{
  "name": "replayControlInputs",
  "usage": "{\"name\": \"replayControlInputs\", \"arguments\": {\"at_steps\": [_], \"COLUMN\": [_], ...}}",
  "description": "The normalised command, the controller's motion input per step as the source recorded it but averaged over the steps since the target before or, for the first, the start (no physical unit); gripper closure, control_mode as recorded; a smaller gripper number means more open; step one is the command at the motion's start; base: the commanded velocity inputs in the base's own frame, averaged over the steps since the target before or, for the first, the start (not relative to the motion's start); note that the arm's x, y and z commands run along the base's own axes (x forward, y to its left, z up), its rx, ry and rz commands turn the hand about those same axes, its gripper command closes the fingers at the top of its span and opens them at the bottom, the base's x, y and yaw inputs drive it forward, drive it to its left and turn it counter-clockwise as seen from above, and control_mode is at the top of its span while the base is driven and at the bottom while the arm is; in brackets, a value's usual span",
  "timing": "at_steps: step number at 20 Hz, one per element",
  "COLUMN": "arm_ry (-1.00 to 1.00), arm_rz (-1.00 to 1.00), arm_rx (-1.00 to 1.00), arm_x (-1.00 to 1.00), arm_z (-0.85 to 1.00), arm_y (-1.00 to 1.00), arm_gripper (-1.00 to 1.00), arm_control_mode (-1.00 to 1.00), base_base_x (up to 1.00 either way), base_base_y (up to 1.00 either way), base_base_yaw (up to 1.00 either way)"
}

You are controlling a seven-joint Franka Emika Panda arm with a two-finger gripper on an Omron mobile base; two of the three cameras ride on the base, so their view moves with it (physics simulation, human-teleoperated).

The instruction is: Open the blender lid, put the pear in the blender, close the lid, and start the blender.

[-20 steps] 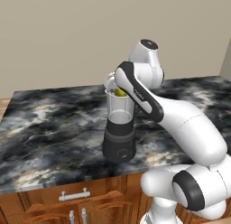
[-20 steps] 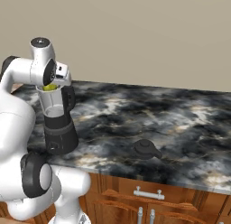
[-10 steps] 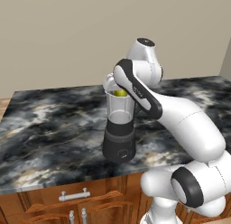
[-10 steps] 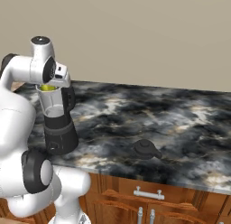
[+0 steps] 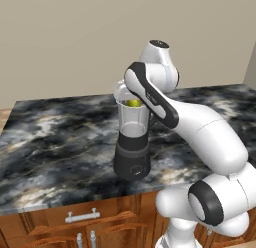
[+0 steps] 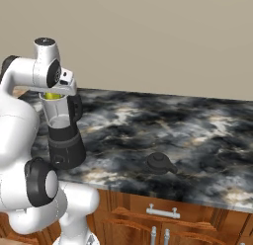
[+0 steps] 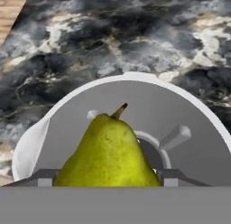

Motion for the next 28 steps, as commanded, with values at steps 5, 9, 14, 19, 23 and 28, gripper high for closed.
{"name": "replayControlInputs", "arguments": {"at_steps": [5, 9, 14, 19, 23, 28], "arm_ry": [-0.07, -0.12, -0.14, -0.01, 0.00, -0.07], "arm_rz": [0.00, 0.00, 0.00, -0.01, -0.05, -0.06], "arm_rx": [0.00, 0.00, 0.00, 0.00, 0.02, 0.09], "arm_x": [-0.17, -0.02, 0.00, -0.06, -0.54, -0.78], "arm_z": [0.12, 0.40, 0.40, 0.51, 0.05, -0.08], "arm_y": [-0.06, -0.09, -0.07, -0.09, -0.64, -1.00], "arm_gripper": [-1.00, -1.00, -1.00, -1.00, -1.00, -1.00], "arm_control_mode": [-1.00, -1.00, -1.00, -1.00, -1.00, -1.00], "base_base_x": [0.00, 0.00, 0.00, 0.00, 0.00, 0.00], "base_base_y": [0.00, 0.00, 0.00, 0.00, 0.00, 0.00], "base_base_yaw": [0.00, 0.00, 0.00, 0.00, 0.00, 0.00]}}
